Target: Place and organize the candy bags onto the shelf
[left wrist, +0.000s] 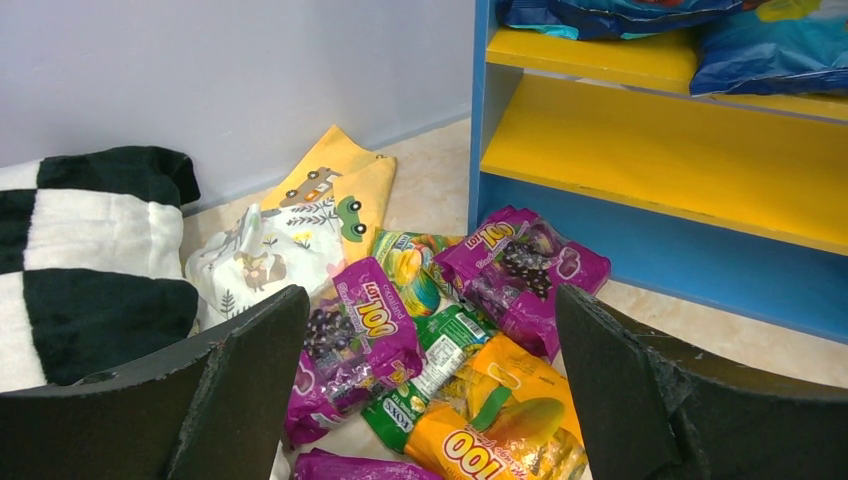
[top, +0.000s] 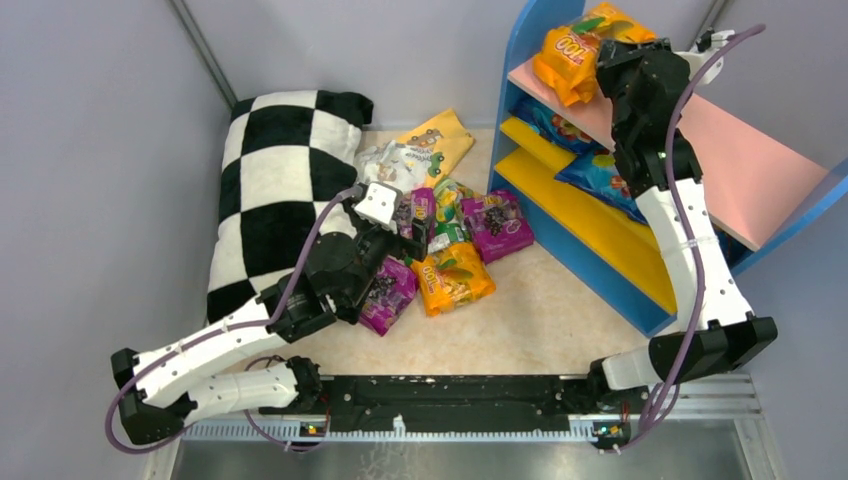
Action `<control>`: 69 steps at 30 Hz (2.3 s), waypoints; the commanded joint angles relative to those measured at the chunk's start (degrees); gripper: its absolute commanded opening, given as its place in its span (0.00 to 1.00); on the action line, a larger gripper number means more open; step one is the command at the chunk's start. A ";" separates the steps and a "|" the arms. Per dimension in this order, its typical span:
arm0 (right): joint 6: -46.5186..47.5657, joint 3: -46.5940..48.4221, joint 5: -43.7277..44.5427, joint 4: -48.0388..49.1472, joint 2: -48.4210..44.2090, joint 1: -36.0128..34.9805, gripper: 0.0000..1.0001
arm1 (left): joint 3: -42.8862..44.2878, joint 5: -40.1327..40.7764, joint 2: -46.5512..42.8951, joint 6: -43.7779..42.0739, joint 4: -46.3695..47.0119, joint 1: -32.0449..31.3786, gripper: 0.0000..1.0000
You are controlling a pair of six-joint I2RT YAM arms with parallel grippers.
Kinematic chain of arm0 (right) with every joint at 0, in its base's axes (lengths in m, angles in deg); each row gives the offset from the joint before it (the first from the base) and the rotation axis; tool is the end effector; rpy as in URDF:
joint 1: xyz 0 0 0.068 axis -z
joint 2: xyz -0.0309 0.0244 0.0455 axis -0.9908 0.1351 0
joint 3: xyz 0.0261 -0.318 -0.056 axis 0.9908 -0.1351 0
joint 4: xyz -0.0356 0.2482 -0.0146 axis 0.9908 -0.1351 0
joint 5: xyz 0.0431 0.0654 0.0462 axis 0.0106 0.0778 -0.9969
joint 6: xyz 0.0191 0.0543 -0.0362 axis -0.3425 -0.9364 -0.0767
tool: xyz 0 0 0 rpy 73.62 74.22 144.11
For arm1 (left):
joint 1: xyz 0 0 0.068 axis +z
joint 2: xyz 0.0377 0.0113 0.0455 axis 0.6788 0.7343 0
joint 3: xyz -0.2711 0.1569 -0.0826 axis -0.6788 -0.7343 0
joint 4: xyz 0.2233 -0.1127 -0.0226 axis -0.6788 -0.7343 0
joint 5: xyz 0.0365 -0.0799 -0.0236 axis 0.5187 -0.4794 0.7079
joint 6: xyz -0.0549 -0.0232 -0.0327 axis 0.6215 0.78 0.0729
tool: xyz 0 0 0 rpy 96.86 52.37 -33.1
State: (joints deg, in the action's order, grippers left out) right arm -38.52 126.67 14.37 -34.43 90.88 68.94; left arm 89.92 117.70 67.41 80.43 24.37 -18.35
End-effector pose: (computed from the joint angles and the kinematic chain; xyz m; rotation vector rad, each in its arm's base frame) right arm 0.2928 0.0441 0.5676 0.8523 1.2435 0.5904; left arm 0.1118 -0.1399 0.4392 0.3781 1.5076 -0.3699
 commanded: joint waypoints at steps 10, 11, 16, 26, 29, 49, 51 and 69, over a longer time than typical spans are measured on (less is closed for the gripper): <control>-5.84 -1.16 -10.71 7.52 3.11 2.58 0.00 | 0.85 -0.67 1.16 0.99 1.08 0.17 0.98; -5.55 -0.97 -10.66 7.54 3.42 2.63 0.00 | 0.85 -0.71 1.30 0.99 1.08 0.13 0.98; -1.98 -0.80 -13.30 8.08 3.19 2.58 0.22 | 0.94 -0.35 1.79 0.99 1.08 0.12 0.98; 15.89 0.19 -11.60 -2.45 -4.71 2.59 0.83 | 1.17 -0.71 2.42 1.16 -0.54 0.19 0.98; 25.65 -1.80 -11.07 -5.79 -10.89 2.57 0.85 | 1.20 -0.80 2.43 1.24 -0.59 0.19 0.98; 29.90 -42.85 -34.01 -5.47 -28.46 -31.44 0.93 | -3.75 14.68 -3.34 -4.78 8.06 0.17 0.98; 25.85 -48.40 -31.27 -4.05 -27.41 -31.49 0.93 | -4.98 16.62 -4.73 -5.74 10.15 0.18 0.98; 29.44 -55.30 -29.86 11.21 -3.25 -26.29 0.79 | -3.48 14.11 0.11 -6.67 8.13 0.16 0.98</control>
State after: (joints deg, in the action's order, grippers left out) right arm -10.69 70.23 -16.19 -30.23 85.44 42.38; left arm 83.76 132.63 66.79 74.50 32.09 -18.29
